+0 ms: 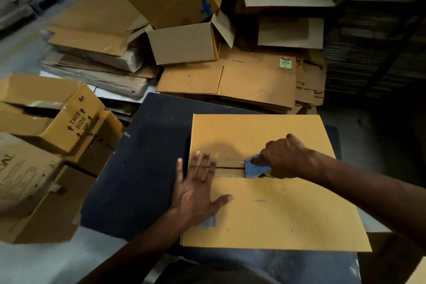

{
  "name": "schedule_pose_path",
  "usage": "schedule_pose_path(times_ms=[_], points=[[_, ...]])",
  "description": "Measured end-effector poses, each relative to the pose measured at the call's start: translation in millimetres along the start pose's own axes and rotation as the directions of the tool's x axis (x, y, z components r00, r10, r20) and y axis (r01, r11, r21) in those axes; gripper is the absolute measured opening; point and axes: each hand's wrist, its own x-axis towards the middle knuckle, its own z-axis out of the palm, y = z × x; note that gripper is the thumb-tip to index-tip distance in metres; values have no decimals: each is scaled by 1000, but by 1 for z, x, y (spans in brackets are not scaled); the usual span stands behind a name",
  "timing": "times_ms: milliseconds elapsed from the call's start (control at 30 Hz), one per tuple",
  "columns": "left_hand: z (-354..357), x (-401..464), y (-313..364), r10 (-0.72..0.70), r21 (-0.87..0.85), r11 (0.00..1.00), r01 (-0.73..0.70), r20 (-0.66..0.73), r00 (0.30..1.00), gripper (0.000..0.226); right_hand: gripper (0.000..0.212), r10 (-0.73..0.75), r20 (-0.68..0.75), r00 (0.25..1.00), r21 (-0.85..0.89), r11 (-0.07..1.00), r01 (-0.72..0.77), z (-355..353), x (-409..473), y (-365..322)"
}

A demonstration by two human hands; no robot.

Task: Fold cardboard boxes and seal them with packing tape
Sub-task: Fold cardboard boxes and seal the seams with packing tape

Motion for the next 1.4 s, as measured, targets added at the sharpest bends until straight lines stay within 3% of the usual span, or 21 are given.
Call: schedule_pose_path(times_ms=[167, 333, 567, 733, 1200, 1400], points=[[2, 17, 49, 56, -52, 997, -53, 70, 996, 116, 60, -42, 9, 999, 45, 998, 42, 1, -3, 2], [11, 5, -22, 63, -54, 996, -65, -36, 997, 107, 67, -109, -40, 993, 137, 984, 113, -11, -2, -7], [-4, 8, -93, 174, 73, 981, -180, 85, 981, 95, 41, -57, 10, 998, 41, 998, 56, -46, 40, -72], [-2, 7, -93, 176, 70, 981, -179, 47, 983, 93, 41, -57, 87, 995, 45, 998, 53, -41, 18, -52], [5, 6, -93, 192, 38, 981, -190, -61, 979, 94, 59, 35, 16, 999, 84, 996, -36, 26, -70, 36], [6, 8, -90, 180, 36, 983, -179, -38, 983, 97, 53, 50, 66, 997, 93, 994, -56, 38, -68, 22]])
